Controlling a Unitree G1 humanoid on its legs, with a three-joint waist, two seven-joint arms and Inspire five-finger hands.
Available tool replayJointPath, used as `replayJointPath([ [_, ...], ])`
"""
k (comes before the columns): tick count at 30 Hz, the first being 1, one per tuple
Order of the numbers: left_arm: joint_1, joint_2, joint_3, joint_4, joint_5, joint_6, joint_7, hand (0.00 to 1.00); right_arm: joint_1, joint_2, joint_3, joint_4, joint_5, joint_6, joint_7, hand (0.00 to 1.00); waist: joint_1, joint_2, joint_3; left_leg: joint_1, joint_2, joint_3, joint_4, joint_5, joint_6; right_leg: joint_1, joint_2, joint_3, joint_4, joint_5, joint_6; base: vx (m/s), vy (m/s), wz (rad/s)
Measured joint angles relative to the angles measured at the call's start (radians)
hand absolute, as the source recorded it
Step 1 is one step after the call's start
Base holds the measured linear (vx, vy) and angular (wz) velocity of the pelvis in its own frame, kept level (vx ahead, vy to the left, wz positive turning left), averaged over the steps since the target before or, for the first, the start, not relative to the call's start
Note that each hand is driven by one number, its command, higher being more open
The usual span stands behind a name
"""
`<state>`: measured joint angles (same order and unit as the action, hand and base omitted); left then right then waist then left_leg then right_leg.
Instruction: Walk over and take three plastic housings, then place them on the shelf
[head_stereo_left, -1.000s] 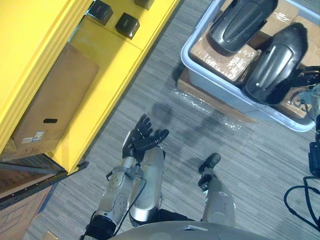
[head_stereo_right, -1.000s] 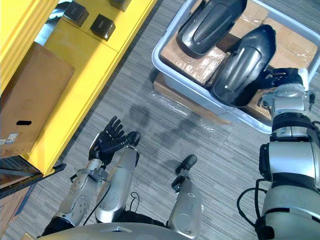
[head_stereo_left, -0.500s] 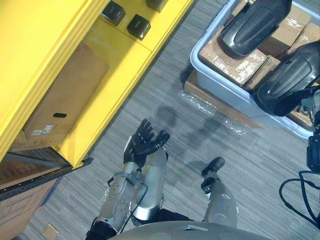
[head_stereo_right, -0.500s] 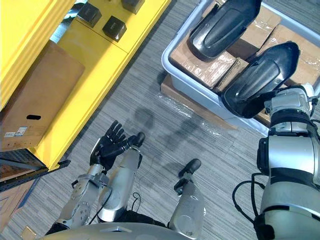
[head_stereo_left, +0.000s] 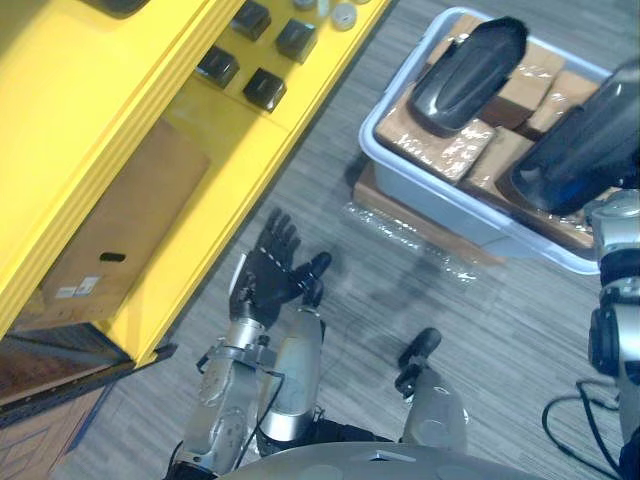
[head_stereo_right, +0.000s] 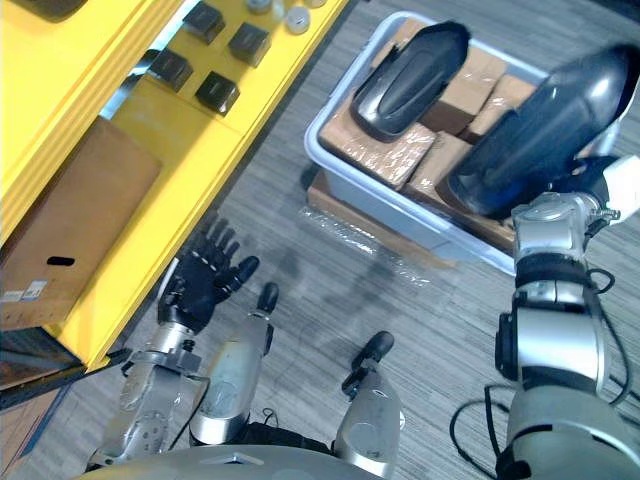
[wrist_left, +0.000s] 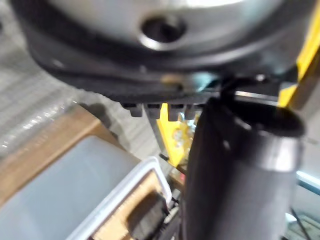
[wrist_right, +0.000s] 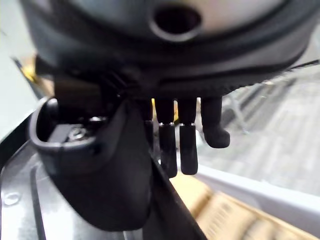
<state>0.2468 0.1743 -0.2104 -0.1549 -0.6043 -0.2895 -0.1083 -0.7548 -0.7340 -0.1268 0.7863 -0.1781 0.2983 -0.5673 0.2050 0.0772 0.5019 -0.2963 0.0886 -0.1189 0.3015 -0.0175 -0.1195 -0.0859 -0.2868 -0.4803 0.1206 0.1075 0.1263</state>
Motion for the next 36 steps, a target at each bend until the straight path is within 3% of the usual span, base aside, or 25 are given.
replayJointPath([
  [3, -0.011, 0.001, 0.051, -0.097, 0.051, -0.003, -0.030, 1.00, 0.109, 0.071, -0.016, -0.218, -0.096, -0.082, -0.053, 0.00, -0.023, -0.046, -0.017, 0.081, 0.012, 0.037, -0.047, 0.003, -0.005, 0.042, 0.003, 0.020, -0.013, 0.000, 0.000, 0.05, -0.042, -0.25],
  [5, -0.048, 0.006, 0.049, -0.147, 0.064, -0.003, -0.080, 1.00, 0.206, 0.153, -0.019, -0.361, -0.212, -0.143, -0.073, 0.00, -0.052, -0.099, -0.087, 0.121, 0.033, 0.100, -0.101, 0.007, -0.009, 0.064, 0.010, 0.024, -0.051, 0.001, 0.003, 0.07, -0.055, -0.24],
  [9, -0.115, 0.010, -0.001, -0.150, 0.095, 0.034, -0.104, 1.00, 0.291, 0.253, 0.000, -0.445, -0.291, -0.204, -0.068, 0.00, -0.076, -0.145, -0.171, 0.187, 0.046, 0.163, -0.159, 0.024, -0.017, 0.081, 0.018, 0.060, -0.080, 0.006, 0.010, 0.09, -0.038, -0.33],
  [12, -0.172, 0.006, -0.052, -0.147, 0.147, 0.104, -0.080, 1.00, 0.353, 0.314, 0.024, -0.499, -0.288, -0.248, -0.038, 0.00, -0.108, -0.144, -0.224, 0.245, 0.046, 0.200, -0.187, 0.023, -0.020, 0.110, 0.019, 0.082, -0.105, 0.014, 0.021, 0.12, -0.016, -0.31],
  [14, -0.220, -0.020, -0.089, -0.104, 0.149, 0.138, -0.027, 1.00, 0.395, 0.350, 0.042, -0.517, -0.286, -0.287, -0.027, 0.00, -0.131, -0.129, -0.252, 0.288, 0.045, 0.229, -0.207, 0.021, -0.022, 0.124, 0.019, 0.109, -0.110, 0.019, 0.027, 0.06, 0.005, -0.34],
  [22, -0.290, -0.062, -0.107, 0.061, 0.303, 0.210, 0.126, 1.00, 0.511, 0.449, 0.132, -0.582, -0.284, -0.418, -0.028, 0.00, -0.192, -0.096, -0.302, 0.366, 0.052, 0.303, -0.240, 0.011, -0.027, 0.145, 0.031, 0.170, -0.140, 0.025, 0.037, 0.00, 0.000, -0.28],
  [29, -0.292, -0.077, -0.106, 0.097, 0.314, 0.275, 0.131, 1.00, 0.527, 0.486, 0.211, -0.606, -0.244, -0.511, -0.029, 0.00, -0.192, -0.087, -0.345, 0.381, 0.055, 0.309, -0.253, 0.012, -0.027, 0.148, 0.036, 0.182, -0.141, 0.025, 0.036, -0.01, -0.001, -0.05],
  [36, -0.329, -0.077, -0.102, 0.136, 0.300, 0.276, 0.102, 1.00, 0.540, 0.520, 0.268, -0.606, -0.236, -0.524, -0.029, 0.00, -0.194, -0.084, -0.363, 0.393, 0.053, 0.308, -0.256, 0.013, -0.026, 0.160, 0.036, 0.182, -0.144, 0.025, 0.036, 0.00, 0.000, 0.00],
])
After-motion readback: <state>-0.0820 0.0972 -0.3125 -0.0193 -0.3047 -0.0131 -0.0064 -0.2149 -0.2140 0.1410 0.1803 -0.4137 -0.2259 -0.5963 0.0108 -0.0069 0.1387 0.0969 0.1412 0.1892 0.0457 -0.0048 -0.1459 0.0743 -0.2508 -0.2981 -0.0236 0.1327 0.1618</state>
